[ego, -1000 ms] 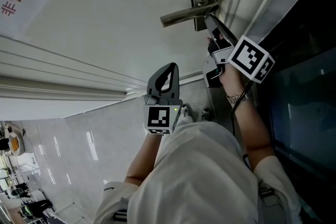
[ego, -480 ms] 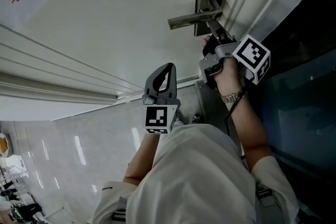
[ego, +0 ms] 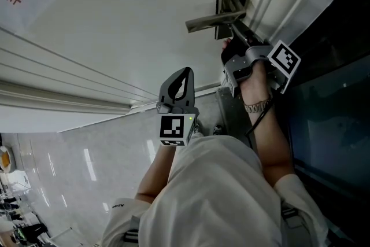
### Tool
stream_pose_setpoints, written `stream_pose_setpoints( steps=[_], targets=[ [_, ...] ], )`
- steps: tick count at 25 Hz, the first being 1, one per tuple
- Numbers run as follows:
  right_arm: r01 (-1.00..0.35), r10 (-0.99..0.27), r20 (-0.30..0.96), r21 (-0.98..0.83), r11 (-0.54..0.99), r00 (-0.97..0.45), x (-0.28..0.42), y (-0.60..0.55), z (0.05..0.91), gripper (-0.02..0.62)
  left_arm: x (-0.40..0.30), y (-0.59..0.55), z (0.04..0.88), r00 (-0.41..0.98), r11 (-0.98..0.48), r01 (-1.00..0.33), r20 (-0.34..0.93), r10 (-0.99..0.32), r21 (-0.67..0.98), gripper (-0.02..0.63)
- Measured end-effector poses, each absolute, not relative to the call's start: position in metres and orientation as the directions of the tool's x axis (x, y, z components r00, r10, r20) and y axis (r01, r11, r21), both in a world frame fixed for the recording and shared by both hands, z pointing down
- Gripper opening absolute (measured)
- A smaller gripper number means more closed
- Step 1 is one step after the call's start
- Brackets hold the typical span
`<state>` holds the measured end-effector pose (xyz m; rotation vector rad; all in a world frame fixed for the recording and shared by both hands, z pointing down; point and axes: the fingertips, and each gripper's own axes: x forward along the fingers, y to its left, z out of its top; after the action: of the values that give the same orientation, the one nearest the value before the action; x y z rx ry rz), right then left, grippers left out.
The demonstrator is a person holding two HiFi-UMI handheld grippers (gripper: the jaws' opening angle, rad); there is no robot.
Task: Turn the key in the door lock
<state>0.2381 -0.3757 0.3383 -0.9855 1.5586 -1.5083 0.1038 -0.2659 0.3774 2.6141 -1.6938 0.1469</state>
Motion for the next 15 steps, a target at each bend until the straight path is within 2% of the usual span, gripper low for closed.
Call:
stream_pose_setpoints(
  steps=[4,12,15],
  targets=[
    [0.073,-0.898,-0.028,-0.997,-0.004,-0.439,0.2379,-0.3758,0.3396,0.015,0.1073,-0.2658,0.3763,0.41,-0.415,-0.909,0.094,-0.907,-0.042,0.008],
    [0.398,-0.892,-0.13,-0.916,-0.059,-0.433,0.2353,-0.3755,0.3422,0.012,0.1103,-0.26,0.3754,0.398,-0.409,-0.908,0.118,-0.91,-0.088,0.008],
    [0.454,-0.876,-0.196,-0.89,-0.029,-0.441,0.2339,-0.3766,0.3417,0.014,0.109,-0.2593,0.3749,0.387,-0.4,-0.91,0.125,-0.914,-0.107,0.008]
  ],
)
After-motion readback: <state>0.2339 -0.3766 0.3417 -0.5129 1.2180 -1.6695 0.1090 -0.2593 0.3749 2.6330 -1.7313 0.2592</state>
